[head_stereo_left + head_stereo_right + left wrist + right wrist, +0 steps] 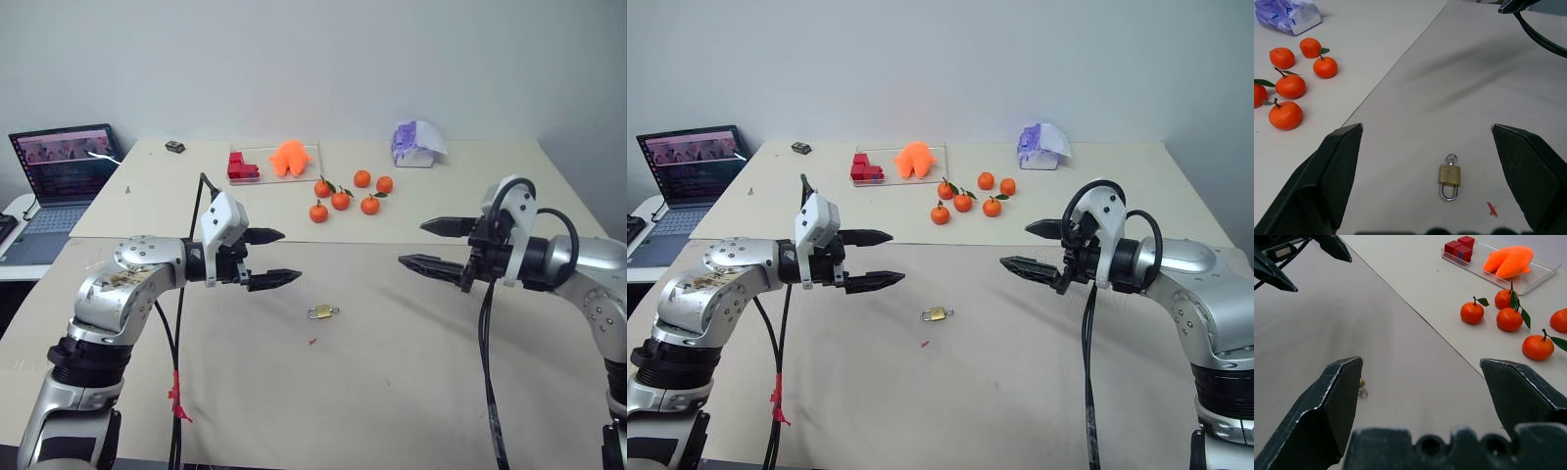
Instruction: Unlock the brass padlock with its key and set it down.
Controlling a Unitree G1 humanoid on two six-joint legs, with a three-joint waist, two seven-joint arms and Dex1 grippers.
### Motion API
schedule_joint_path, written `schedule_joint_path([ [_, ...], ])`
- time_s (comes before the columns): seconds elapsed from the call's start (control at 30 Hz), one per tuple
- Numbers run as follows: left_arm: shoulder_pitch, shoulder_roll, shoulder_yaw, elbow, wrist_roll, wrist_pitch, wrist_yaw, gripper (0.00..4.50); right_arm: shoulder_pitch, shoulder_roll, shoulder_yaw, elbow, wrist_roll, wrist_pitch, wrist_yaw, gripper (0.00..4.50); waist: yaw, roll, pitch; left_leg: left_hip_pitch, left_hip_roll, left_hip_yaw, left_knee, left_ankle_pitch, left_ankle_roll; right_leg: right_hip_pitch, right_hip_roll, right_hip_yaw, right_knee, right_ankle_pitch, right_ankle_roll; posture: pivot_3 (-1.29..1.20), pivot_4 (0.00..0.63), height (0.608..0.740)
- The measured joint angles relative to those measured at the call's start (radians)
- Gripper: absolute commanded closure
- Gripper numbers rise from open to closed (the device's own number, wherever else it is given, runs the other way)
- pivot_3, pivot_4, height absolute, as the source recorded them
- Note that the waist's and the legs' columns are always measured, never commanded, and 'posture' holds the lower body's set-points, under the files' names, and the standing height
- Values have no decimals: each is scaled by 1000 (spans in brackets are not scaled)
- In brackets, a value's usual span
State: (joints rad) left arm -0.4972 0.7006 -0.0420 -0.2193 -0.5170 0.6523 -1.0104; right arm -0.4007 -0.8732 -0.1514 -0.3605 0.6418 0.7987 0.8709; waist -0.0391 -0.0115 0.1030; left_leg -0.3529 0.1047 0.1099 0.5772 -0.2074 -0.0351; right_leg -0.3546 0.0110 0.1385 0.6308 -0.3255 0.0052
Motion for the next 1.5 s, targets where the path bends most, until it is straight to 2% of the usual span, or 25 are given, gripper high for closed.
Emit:
schedule_joint_path([
  [0.1,3,12,0,-1,-6,3,-19,17,9,-8,-4,-12,10,9,3,0,-1,0,0,0,0,0,0,0,0,0,0,0,0,0,0,0,150,702],
  [0.2,25,99,11,5,-22,8,-88,17,64,-71,-11,-80,42,37,46,0,-4,0,0,0,0,0,-2,0,0,-1,0,0,0,0,0,0,150,702],
  [0.47,8,98,-30,12,-36,76,-136,17,104,-81,-5,-137,40,16,79,0,-1,1,0,0,0,-2,0,0,0,0,-1,-4,-1,-1,2,0,150,702],
  [0.63,3,88,-92,11,8,22,-150,17,121,-75,-7,-161,40,15,60,0,0,1,0,-1,0,-2,-1,0,0,1,-1,-4,-1,0,1,0,150,702],
  [0.77,12,30,-219,54,150,-106,-127,17,176,-65,-17,-195,40,15,28,0,5,1,0,-1,-1,-3,1,0,0,1,-1,-4,-1,0,0,0,150,702],
  [0.9,-23,-41,-282,137,250,-140,-69,17,188,-50,-24,-238,49,16,-6,0,6,1,0,-1,-1,-3,1,0,0,1,-1,-5,-1,0,1,0,150,702],
  [1.27,-65,-183,-352,173,319,-146,-38,17,279,-63,-65,-353,91,20,-20,0,7,2,-1,-1,-2,-5,2,0,1,3,-1,-5,0,-1,2,0,150,702],
  [1.5,-53,-193,-376,192,358,-145,-35,17,313,-64,-102,-381,120,36,-63,0,2,2,-1,-2,-2,-6,2,0,1,3,-1,-5,0,-1,2,0,150,702],
])
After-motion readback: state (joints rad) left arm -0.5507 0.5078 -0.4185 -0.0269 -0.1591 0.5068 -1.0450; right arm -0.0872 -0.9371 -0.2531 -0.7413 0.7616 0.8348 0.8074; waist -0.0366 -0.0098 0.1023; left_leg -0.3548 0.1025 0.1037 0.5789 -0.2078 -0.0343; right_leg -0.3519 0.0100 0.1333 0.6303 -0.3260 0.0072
